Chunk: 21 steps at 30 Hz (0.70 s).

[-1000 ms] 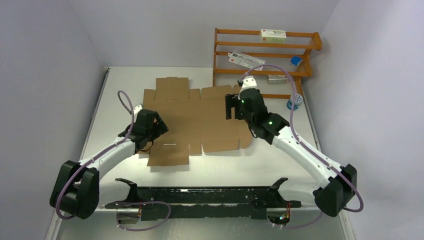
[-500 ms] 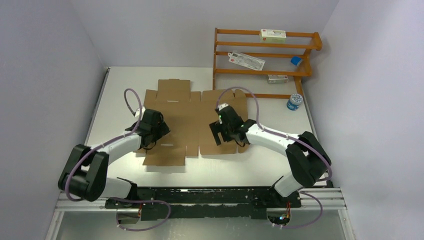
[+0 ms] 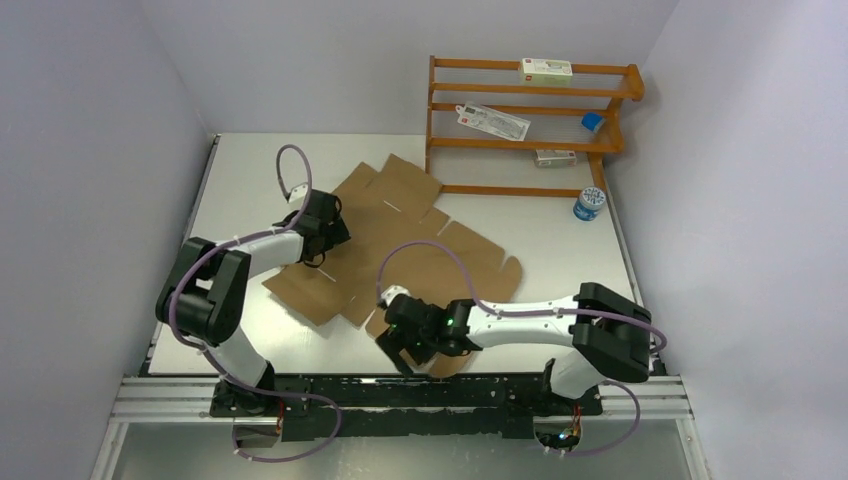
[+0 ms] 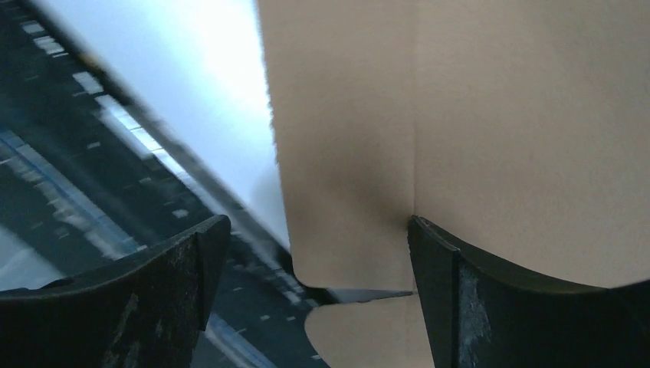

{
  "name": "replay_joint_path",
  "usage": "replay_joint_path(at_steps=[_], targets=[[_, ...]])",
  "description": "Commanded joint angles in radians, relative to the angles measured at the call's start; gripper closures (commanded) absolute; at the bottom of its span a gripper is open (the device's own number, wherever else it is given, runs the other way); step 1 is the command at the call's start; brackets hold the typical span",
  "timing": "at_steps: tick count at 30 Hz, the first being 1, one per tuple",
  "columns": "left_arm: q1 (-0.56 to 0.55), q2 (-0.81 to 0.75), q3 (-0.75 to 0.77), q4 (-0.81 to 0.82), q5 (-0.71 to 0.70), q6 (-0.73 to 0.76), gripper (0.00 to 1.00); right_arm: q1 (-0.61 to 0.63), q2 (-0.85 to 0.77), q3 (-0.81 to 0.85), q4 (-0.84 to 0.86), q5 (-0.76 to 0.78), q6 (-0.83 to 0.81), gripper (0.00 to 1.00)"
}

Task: Fold the paper box

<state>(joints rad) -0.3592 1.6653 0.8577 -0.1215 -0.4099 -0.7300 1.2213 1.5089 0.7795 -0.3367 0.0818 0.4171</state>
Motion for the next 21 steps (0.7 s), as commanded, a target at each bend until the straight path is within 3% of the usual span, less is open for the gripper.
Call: replay_joint_path(at_steps=[1, 4, 10, 17, 21], targets=[[-0.001, -0.019, 0.044, 0.096, 0.035, 0.091, 0.02, 0.057, -0.005, 0.106, -0.067, -0.014, 0.017, 0.08], [-0.001, -0.099, 0.039, 0.076, 0.001, 0.08, 0.02, -0.023, -0.039, 0.168, -0.099, 0.041, -0.069, 0.05], [-0.002, -0.323, -0.029, -0.1, -0.059, 0.011, 0.02, -0.389, -0.074, 0.242, -0.048, 0.008, -0.262, 0.04], [-0.004, -0.517, -0.256, -0.113, 0.093, -0.084, 0.03, -0.751, 0.04, 0.233, 0.105, -0.12, -0.293, 0.04], [-0.006, -0.52, -0.333, -0.087, 0.162, -0.112, 0.04, -0.852, 0.113, 0.196, 0.204, -0.186, -0.245, 0.04]])
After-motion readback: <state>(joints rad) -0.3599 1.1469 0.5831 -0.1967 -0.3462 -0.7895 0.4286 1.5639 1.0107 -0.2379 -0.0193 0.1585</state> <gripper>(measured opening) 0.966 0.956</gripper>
